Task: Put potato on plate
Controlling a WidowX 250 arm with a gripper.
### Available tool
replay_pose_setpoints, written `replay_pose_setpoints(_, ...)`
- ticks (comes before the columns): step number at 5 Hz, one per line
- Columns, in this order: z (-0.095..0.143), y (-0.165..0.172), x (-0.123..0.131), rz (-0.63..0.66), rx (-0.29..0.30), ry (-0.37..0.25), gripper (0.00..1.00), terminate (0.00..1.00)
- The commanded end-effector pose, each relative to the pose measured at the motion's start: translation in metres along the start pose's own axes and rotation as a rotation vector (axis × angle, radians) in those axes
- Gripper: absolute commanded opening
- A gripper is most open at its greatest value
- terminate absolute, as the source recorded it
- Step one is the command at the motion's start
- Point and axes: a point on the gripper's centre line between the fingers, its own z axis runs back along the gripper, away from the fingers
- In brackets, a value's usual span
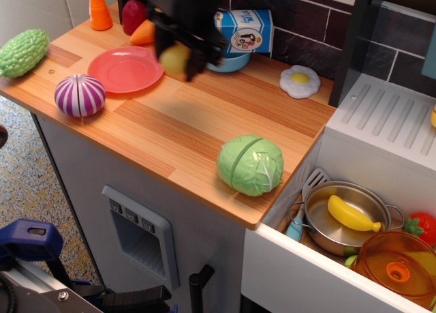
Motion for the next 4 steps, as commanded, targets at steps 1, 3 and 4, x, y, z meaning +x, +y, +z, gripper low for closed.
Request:
replay_pose_setpoints(1, -0.012, 0.058, -0.002, 0.024, 0.032, -0.076, 0.00, 0.00)
replay_pose_setpoints(3, -0.037, 0.086, -0.005, -0.008, -0.114, -0.021, 0.00, 0.00)
replay_pose_setpoints(4, -0.040, 0.082, -0.007, -0.021, -0.113, -0.038, 0.00, 0.00)
